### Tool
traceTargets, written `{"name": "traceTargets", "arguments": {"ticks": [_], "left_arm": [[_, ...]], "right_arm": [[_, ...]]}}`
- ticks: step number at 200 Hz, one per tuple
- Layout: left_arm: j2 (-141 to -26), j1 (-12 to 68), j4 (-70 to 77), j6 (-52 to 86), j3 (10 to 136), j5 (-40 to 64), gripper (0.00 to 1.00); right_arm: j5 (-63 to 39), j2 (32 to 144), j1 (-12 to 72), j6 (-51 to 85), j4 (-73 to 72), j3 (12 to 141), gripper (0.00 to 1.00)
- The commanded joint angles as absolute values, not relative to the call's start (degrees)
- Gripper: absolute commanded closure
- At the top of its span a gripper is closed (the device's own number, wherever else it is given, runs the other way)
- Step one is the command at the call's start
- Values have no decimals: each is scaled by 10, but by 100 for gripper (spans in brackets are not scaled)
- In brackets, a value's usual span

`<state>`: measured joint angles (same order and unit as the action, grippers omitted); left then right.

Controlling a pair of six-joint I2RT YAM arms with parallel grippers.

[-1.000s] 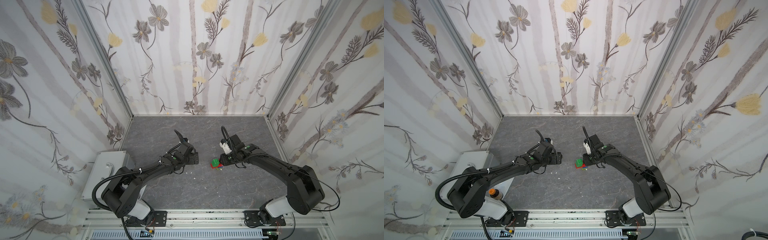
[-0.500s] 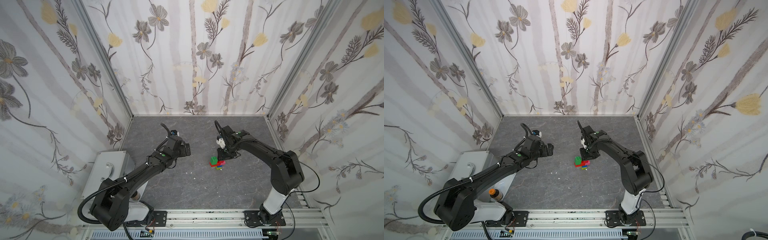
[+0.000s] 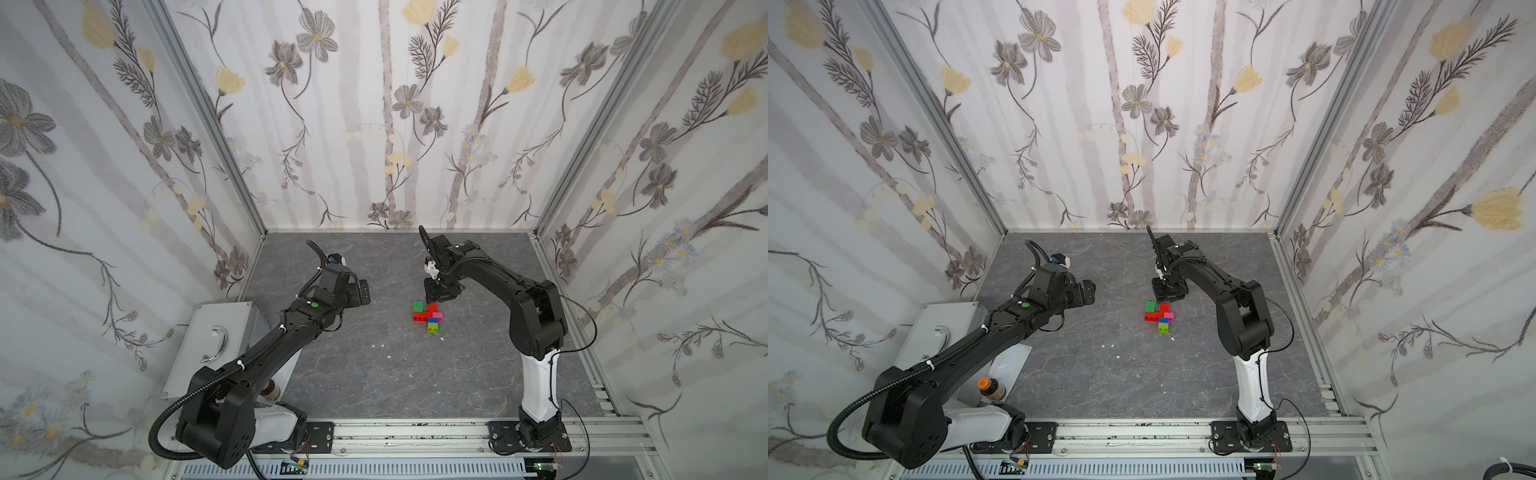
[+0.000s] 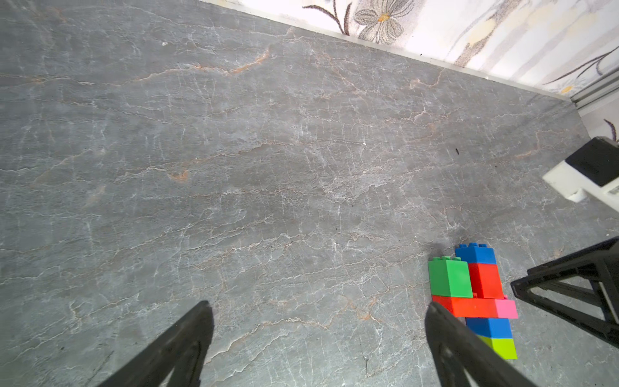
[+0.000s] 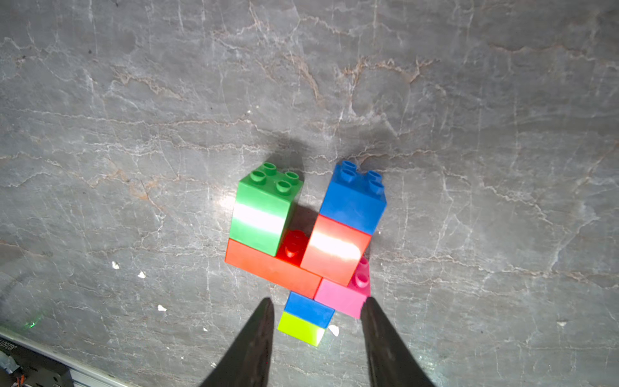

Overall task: Assemble the number 4 with lego
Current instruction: Adjust the lego brick at the center of the board.

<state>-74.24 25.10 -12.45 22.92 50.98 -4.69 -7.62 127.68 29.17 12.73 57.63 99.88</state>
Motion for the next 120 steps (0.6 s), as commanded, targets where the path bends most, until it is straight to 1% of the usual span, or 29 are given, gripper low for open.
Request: {"name": "traceTargets", "arguments": {"ticks": [1, 12, 26, 51, 65, 88, 91, 95, 97, 99, 120], "left_arm": [[-734, 246, -137, 227, 512, -50, 0], [-730, 242, -141, 225, 510, -57, 0], [-724, 237, -150, 214, 512, -77, 0], [-694, 219, -152, 170, 503, -151, 0], [-677, 203, -130, 140, 482, -202, 0], [-652, 171, -78, 116, 432, -272, 0], [-650, 166, -72, 114, 425, -280, 0], [-647, 162, -66, 112, 418, -289, 0], [-645, 159, -63, 112, 414, -293, 0], [-643, 156, -60, 111, 410, -298, 0], [-628, 129, -34, 107, 369, -327, 0]], "right_arm": [[-66, 1284, 288, 119, 559, 1007, 55], [-71, 1271, 287, 125, 542, 1007, 54], [-63, 1243, 286, 133, 513, 1000, 49], [-5, 1136, 280, 161, 408, 919, 42], [41, 1053, 263, 191, 324, 840, 35], [98, 892, 216, 222, 149, 660, 22], [106, 873, 209, 223, 126, 636, 18], [126, 847, 201, 227, 100, 607, 10], [136, 835, 199, 230, 84, 589, 4], [146, 824, 194, 231, 70, 576, 1], [227, 727, 141, 225, -23, 439, 0]]}}
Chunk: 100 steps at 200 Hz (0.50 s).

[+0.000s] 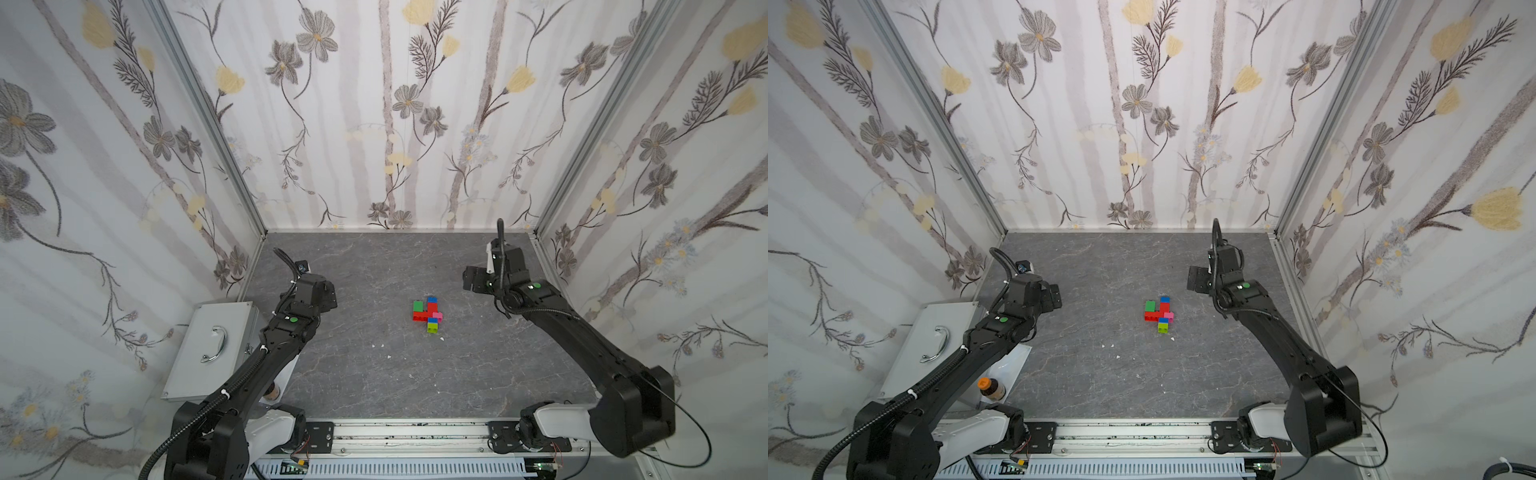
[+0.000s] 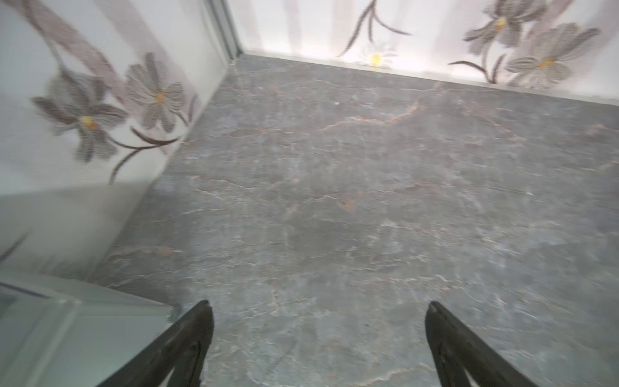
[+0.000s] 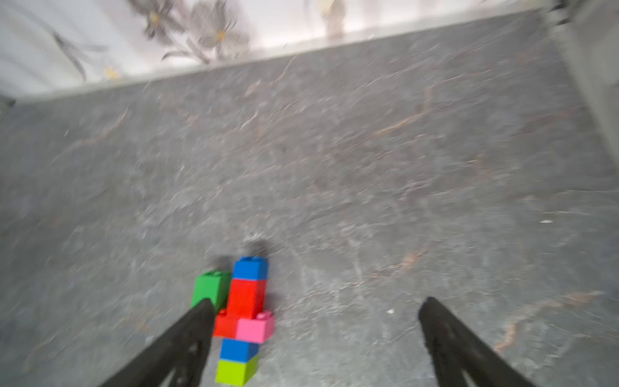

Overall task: Assemble the number 4 with lego
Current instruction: Adjust the lego brick at the center of the board, then reset both arms

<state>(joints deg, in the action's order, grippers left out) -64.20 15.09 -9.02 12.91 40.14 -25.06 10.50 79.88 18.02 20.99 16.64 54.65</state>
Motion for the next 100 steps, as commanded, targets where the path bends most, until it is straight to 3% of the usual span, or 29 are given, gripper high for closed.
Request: {"name": "traceTargets", "arguments": {"ticks": [1, 16, 39, 100], "left_arm": [[-628, 128, -34, 107, 367, -328, 0], [-621, 116, -22, 110, 340, -364, 0], [-620, 102, 38, 101, 290, -383, 0], [-719, 63, 251, 30, 238, -123, 0]], "right_arm": [[230, 723, 140, 224, -26, 435, 0], [301, 677, 107, 199, -85, 342, 0], [314, 631, 58, 132, -238, 216, 0], [128, 702, -36, 85, -461, 135, 0]]}}
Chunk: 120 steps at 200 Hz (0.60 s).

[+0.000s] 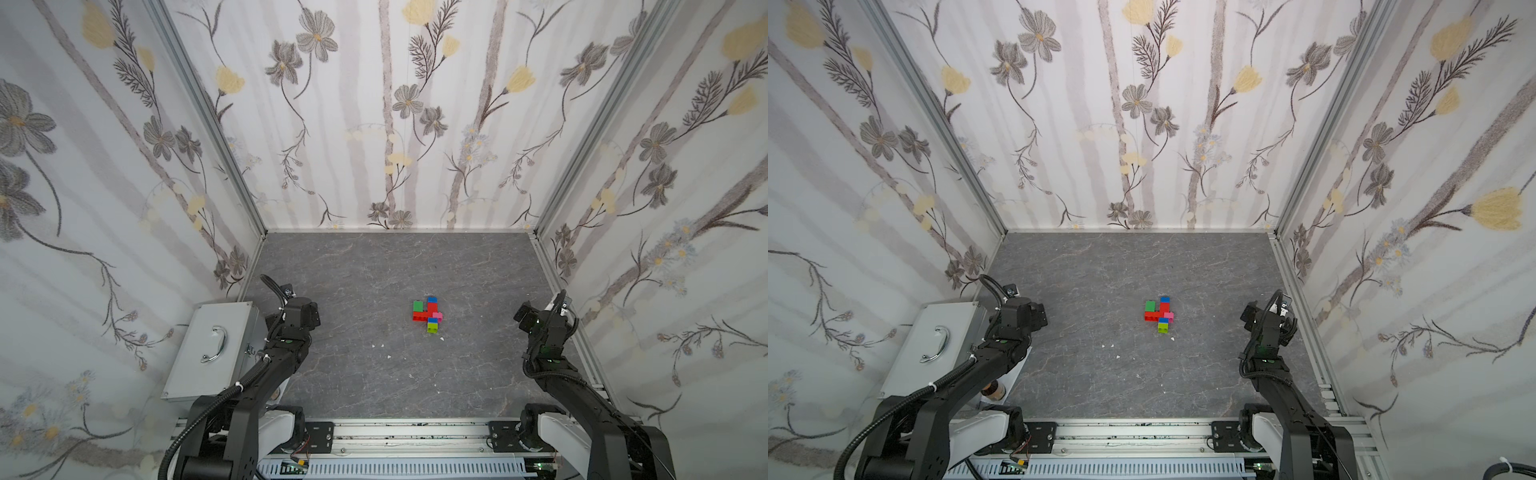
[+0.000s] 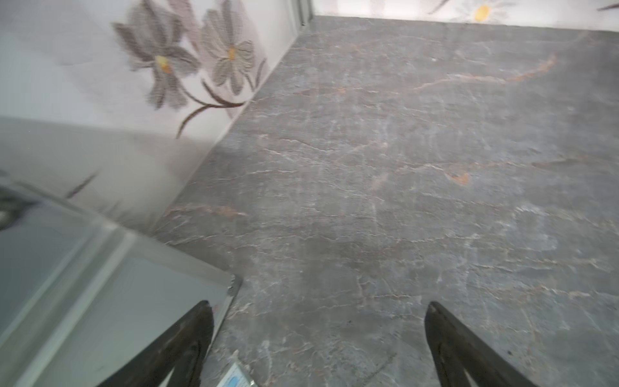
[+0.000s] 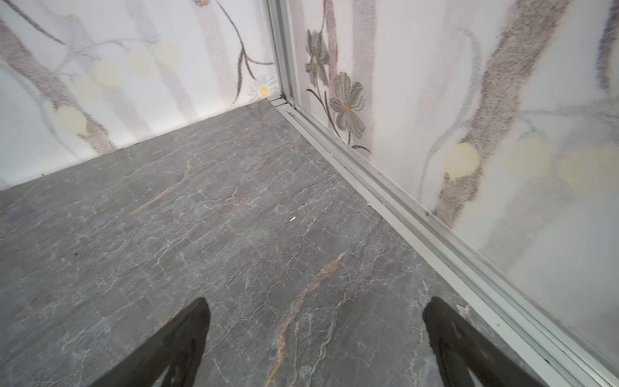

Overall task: Assemble the number 4 with lego
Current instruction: Reset both arms

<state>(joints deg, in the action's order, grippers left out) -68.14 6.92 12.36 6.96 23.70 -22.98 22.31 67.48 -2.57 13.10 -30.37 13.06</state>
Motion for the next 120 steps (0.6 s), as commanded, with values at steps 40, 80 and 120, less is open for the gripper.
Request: {"name": "traceTargets", "arguments": {"ticks": [40, 80, 120], "left_arm": [[-805, 61, 354, -18, 260, -94, 0], [-859, 48, 479, -23, 230, -103, 0], [-906, 11, 545, 13, 218, -81, 0]], "right_arm": [[10, 769, -48, 54, -604, 133, 0], [-24, 854, -50, 63, -805, 74, 0], [51, 856, -24, 56, -726, 114, 0]]}}
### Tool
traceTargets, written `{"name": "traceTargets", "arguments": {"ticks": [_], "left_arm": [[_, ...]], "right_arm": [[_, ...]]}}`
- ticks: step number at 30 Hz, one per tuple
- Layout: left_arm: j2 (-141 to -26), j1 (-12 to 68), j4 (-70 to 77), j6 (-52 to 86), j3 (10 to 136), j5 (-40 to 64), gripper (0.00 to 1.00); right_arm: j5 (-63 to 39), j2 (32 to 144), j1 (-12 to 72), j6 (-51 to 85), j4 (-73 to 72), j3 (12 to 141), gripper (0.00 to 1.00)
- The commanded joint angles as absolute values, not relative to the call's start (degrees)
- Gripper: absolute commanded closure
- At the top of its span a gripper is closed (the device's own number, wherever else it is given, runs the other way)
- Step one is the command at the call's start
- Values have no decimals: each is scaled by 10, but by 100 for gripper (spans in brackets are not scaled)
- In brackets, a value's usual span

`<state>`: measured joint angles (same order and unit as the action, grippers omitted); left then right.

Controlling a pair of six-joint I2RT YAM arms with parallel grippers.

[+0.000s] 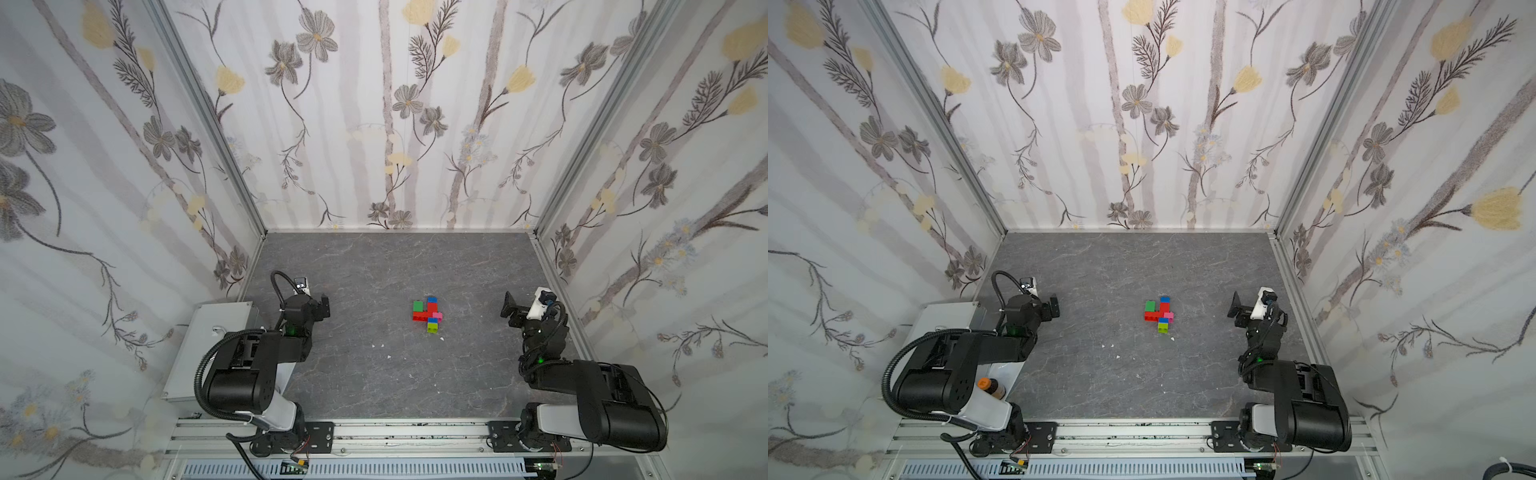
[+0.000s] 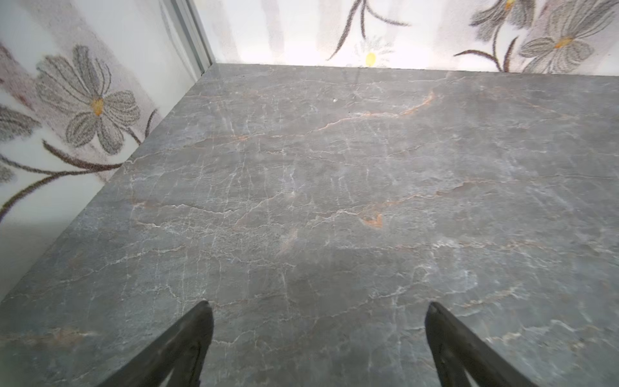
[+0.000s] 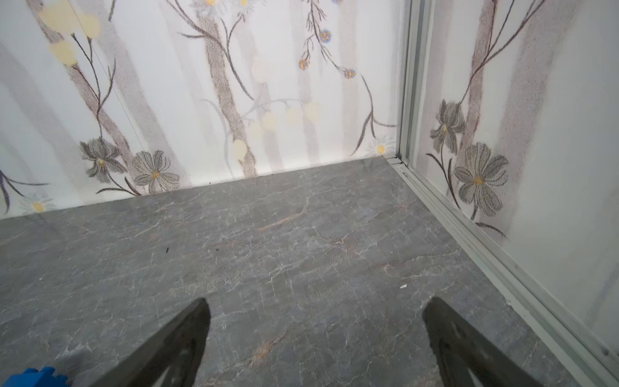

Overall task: Assemble the number 4 with lego
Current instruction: Reset both arms

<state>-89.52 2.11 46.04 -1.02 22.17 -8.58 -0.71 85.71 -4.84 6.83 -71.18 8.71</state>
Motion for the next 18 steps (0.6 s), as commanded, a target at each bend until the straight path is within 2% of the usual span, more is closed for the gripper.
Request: {"name": "traceTargets", "arguments": {"ticks": [1, 2, 3, 4, 18], "left_arm": [[-906, 12, 539, 14, 219, -81, 0], [-894, 12, 509, 19, 225, -84, 0], [-906, 12, 545, 14, 218, -88, 0], [-897, 13, 515, 18, 224, -86, 0], [-900, 13, 527, 16, 222, -88, 0]], "right_arm": [[54, 857, -22, 55, -728, 113, 0], [91, 860, -9, 51, -737, 113, 0], [93, 862, -7, 50, -749, 109, 0], [93, 862, -7, 50, -751, 107, 0], [91, 862, -6, 47, -745, 111, 0]]}}
